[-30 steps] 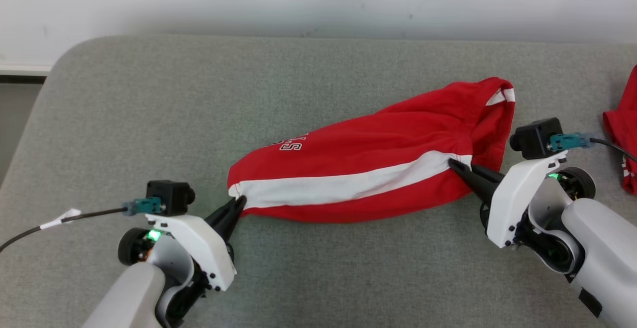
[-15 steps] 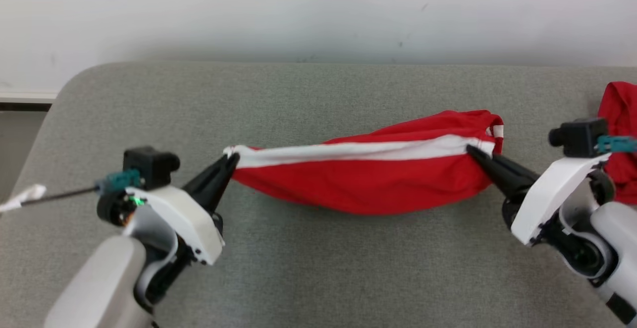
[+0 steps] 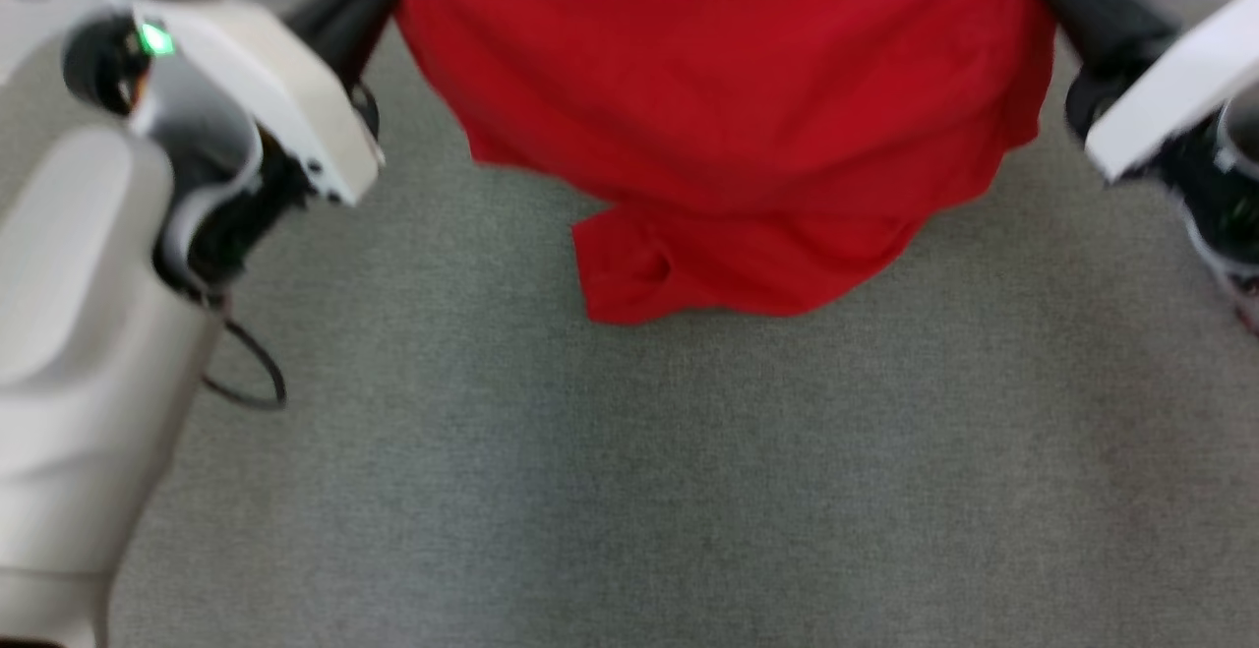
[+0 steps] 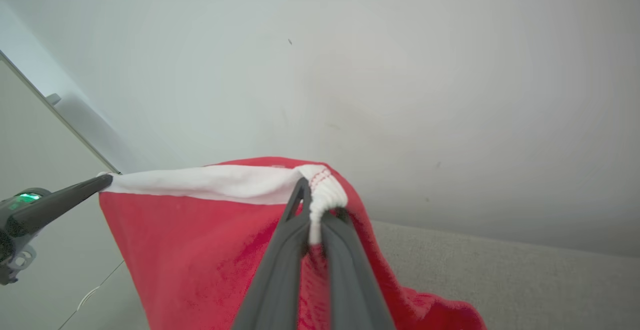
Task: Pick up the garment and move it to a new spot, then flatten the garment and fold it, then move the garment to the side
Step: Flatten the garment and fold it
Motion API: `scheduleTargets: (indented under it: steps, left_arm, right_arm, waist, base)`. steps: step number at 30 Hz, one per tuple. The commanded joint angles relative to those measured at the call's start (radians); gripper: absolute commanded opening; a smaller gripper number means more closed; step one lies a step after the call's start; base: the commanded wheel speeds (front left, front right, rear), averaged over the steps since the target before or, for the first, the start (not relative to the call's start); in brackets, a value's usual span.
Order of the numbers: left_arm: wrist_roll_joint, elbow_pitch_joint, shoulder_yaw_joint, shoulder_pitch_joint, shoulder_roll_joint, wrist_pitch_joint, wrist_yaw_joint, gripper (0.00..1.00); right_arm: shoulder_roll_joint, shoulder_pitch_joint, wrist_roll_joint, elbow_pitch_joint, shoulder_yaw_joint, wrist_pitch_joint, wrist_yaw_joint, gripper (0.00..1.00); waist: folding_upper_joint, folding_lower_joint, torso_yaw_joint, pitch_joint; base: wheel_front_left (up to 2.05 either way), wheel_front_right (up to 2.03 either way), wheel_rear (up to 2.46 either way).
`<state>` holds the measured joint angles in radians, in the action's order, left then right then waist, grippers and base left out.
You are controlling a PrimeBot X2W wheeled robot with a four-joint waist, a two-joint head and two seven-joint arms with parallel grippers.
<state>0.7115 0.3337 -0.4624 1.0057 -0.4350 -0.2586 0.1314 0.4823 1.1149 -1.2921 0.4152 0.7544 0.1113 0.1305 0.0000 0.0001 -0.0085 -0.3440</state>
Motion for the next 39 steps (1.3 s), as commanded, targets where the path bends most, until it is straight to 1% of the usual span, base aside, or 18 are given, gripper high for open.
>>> scheduleTargets:
  steps: [1, 5, 7, 11, 16, 20, 23, 27, 30, 35, 39]
  left_arm:
    - [0.010, 0.024, -0.017, 0.059, -0.012, 0.000, -0.002, 0.00]
    - [0.045, 0.118, -0.060, 0.229, -0.019, 0.005, -0.002, 0.00]
    - [0.050, 0.158, -0.087, 0.306, -0.018, 0.025, -0.002, 0.00]
    - [0.052, 0.250, -0.112, 0.436, -0.019, 0.075, -0.002, 0.00]
    - [0.052, 0.354, -0.137, 0.578, 0.000, 0.139, -0.002, 0.00]
    - [0.057, 0.402, -0.175, 0.667, 0.017, 0.166, -0.002, 0.00]
    - [0.085, 0.432, -0.192, 0.728, 0.025, 0.174, -0.002, 0.00]
    - [0.116, 0.465, -0.218, 0.778, 0.044, 0.174, -0.002, 0.00]
    - [0.144, 0.486, -0.232, 0.810, 0.050, 0.186, -0.002, 0.00]
    - [0.169, 0.507, -0.263, 0.814, 0.065, 0.188, -0.002, 0.00]
    - [0.193, 0.505, -0.302, 0.796, 0.055, 0.191, -0.002, 0.00]
  right_arm:
    - [-0.009, 0.056, 0.013, 0.021, -0.008, -0.011, 0.000, 0.00]
    - [-0.044, 0.192, 0.043, 0.079, 0.000, -0.037, 0.000, 0.00]
    - [-0.044, 0.259, 0.086, 0.094, 0.021, -0.061, 0.000, 0.00]
    - [-0.060, 0.356, 0.114, 0.131, 0.049, -0.111, 0.000, 0.00]
    - [-0.070, 0.472, 0.120, 0.194, 0.060, -0.176, 0.000, 0.00]
    - [-0.080, 0.540, 0.111, 0.233, 0.071, -0.219, 0.000, 0.00]
    - [-0.091, 0.578, 0.090, 0.253, 0.081, -0.235, 0.000, 0.00]
    - [-0.089, 0.613, 0.083, 0.295, 0.096, -0.253, 0.000, 0.00]
    - [-0.102, 0.642, 0.076, 0.334, 0.097, -0.264, 0.000, 0.00]
    - [-0.126, 0.658, 0.073, 0.368, 0.113, -0.273, 0.000, 0.00]
    - [-0.123, 0.651, 0.068, 0.357, 0.144, -0.278, 0.000, 0.00]
  waist:
    - [0.0000, -0.0001, -0.016, -0.074]
    - [0.0000, -0.0001, -0.034, -0.140]
    - [0.0000, -0.0001, -0.039, -0.159]
    - [0.0000, -0.0001, -0.050, -0.178]
    - [0.0000, -0.0001, -0.052, -0.185]
    - [0.0000, -0.0001, -0.047, -0.179]
    - [0.0000, -0.0001, -0.048, -0.165]
    - [0.0000, -0.0001, -0.044, -0.159]
    - [0.0000, -0.0001, -0.041, -0.154]
    - [0.0000, -0.0001, -0.036, -0.168]
    - [0.0000, -0.0001, -0.031, -0.192]
  base:
    - [0.00, 0.00, 0.00]
    - [0.00, 0.00, 0.00]
    - [0.00, 0.00, 0.00]
    - [0.00, 0.00, 0.00]
    - [0.00, 0.00, 0.00]
    - [0.00, 0.00, 0.00]
    - [0.00, 0.00, 0.00]
    - [0.00, 0.00, 0.00]
    - [0.00, 0.00, 0.00]
    - [0.00, 0.00, 0.00]
    - [0.00, 0.00, 0.00]
